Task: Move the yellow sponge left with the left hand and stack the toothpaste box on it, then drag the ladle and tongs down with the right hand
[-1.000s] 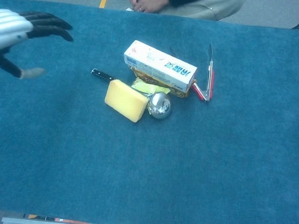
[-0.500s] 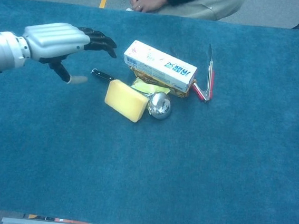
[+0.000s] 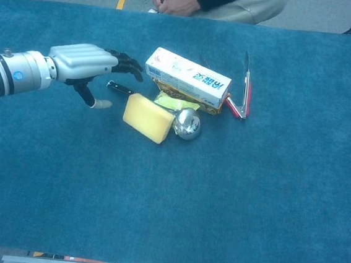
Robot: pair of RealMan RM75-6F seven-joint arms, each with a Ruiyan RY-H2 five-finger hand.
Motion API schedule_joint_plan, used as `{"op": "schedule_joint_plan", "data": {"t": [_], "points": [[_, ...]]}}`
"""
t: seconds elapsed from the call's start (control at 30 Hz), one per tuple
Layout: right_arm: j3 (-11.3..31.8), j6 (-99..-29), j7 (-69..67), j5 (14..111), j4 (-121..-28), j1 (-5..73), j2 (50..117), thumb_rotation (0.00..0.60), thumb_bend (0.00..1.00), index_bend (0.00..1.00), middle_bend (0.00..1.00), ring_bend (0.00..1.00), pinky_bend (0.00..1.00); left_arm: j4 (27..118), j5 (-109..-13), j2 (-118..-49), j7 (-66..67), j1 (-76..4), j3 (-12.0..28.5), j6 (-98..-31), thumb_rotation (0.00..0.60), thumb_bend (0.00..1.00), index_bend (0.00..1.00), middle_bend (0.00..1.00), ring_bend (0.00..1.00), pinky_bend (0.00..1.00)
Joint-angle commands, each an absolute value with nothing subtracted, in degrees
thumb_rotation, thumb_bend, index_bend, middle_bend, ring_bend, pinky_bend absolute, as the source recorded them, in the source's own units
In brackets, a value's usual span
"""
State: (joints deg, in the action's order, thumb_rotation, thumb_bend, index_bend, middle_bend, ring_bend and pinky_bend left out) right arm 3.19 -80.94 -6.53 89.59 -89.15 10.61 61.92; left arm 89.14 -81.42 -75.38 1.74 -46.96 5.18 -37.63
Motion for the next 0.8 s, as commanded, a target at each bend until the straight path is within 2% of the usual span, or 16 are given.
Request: {"op": "schedule_joint_plan", "data": {"t": [0.03,0.37,0.8], "points": [[3.16,-80.96,-6.58,89.53,-89.15,10.57,61.9,0.6,0.04,0.2,0.33,0.27,0.28,88.93,-81.14,-75.76,1.82,-46.99,4.81,-37.94,0.6,0.34,0.16,0.08,0.05,0.09],[3.07,-80.96,-6.49,89.41,-89.25,10.48,61.81,0.6,0.04,0.2,0.34,0.27,0.28,89.24,-79.8,-76.44,2.01,-47.39,3.41,-37.66,0.6,0.34,0.16,0.08,0.05,0.09],[2.92,-80.95,-7.04,88.78,-88.66,10.04,61.75,0.6,0.04,0.2,0.33,0.27,0.28,87.0,-76.66,-78.74,3.15,-50.38,3.57,-34.52,0.6,0.34,0.16,0.08,0.05,0.09]]}}
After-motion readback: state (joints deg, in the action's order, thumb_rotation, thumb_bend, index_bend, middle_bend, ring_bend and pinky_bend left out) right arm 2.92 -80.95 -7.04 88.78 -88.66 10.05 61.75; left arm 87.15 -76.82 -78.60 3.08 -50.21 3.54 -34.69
